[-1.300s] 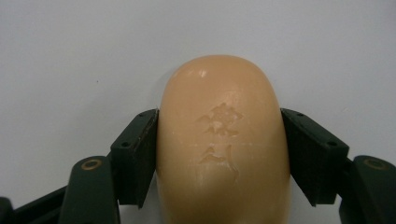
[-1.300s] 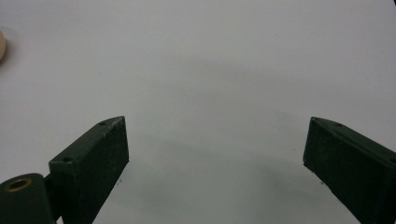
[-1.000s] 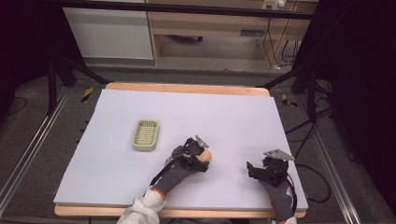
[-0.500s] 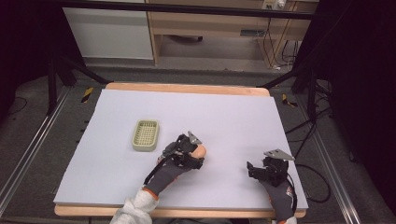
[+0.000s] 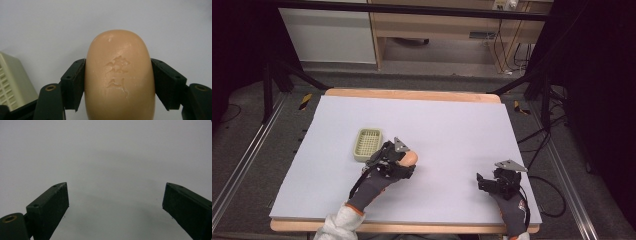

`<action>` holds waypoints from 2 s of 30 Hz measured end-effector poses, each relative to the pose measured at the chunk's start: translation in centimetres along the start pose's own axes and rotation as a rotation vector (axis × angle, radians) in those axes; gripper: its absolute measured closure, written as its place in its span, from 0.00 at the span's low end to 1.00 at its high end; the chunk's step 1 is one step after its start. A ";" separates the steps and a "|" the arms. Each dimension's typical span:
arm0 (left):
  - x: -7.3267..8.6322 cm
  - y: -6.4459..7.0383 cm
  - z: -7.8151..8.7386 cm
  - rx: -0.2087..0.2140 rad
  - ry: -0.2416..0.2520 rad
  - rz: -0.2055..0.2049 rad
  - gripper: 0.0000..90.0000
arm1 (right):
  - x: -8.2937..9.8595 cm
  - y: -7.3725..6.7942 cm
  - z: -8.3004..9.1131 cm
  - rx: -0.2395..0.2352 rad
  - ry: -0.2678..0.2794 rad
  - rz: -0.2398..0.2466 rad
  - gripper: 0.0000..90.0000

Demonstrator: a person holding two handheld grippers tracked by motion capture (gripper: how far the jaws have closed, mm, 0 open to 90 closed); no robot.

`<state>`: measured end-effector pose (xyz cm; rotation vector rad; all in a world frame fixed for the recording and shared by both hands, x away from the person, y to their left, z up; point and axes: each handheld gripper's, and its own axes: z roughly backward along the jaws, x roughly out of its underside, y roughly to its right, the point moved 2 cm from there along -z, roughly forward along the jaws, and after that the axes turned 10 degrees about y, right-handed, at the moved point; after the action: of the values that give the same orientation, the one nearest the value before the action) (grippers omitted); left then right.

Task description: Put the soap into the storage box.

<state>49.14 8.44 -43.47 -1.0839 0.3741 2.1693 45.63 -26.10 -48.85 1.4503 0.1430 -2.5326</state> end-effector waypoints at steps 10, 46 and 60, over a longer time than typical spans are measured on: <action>1.4 -1.7 1.4 -0.028 0.014 0.033 0.35 | 0.0 0.0 -0.1 -0.002 0.001 0.007 0.08; 1.6 -9.8 3.1 -0.205 0.049 0.178 0.35 | 0.0 -0.6 -0.4 -0.014 -0.013 0.018 0.08; 0.9 -11.7 1.0 -0.232 0.055 0.219 0.35 | 0.0 -0.6 -0.6 -0.010 -0.015 0.018 0.08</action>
<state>56.15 17.88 -43.07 -1.2831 0.2815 2.4258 45.97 -25.45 -49.16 1.4227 0.1403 -2.5241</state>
